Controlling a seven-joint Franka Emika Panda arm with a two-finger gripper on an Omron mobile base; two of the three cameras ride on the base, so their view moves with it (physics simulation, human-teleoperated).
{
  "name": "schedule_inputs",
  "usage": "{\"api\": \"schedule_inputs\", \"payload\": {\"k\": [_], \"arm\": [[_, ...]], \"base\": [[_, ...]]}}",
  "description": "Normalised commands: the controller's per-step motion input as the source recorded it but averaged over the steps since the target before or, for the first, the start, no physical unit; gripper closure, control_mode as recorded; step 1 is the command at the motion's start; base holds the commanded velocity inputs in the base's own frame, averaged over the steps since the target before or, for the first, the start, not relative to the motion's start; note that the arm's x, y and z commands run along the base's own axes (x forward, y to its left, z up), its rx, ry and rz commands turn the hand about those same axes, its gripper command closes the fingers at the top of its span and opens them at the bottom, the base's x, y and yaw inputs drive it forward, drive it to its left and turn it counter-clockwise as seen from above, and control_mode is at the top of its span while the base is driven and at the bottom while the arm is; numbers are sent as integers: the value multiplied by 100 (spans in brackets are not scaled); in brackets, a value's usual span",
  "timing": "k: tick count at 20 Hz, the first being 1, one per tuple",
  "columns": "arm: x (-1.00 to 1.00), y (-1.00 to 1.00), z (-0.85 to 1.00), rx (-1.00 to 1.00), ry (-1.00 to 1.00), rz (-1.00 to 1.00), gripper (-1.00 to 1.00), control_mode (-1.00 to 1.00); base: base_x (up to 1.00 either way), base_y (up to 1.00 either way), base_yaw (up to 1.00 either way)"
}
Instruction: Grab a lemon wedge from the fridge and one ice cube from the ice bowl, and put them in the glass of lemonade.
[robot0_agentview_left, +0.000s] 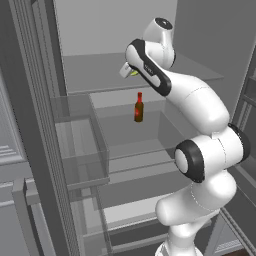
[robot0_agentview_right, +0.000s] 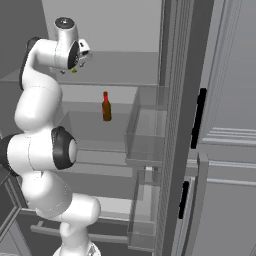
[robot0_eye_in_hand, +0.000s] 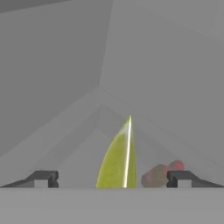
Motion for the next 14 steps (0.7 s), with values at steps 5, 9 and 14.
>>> {"api": "schedule_inputs", "payload": {"k": [5, 9, 14], "arm": [[-14, 2, -48, 0, -1, 4, -100, -100], [-8, 0, -33, 0, 0, 1, -100, -100], [0, 0, -3, 0, 0, 0, 100, -100]], "base": [[0, 0, 0], [0, 0, 0], [0, 0, 0]]}}
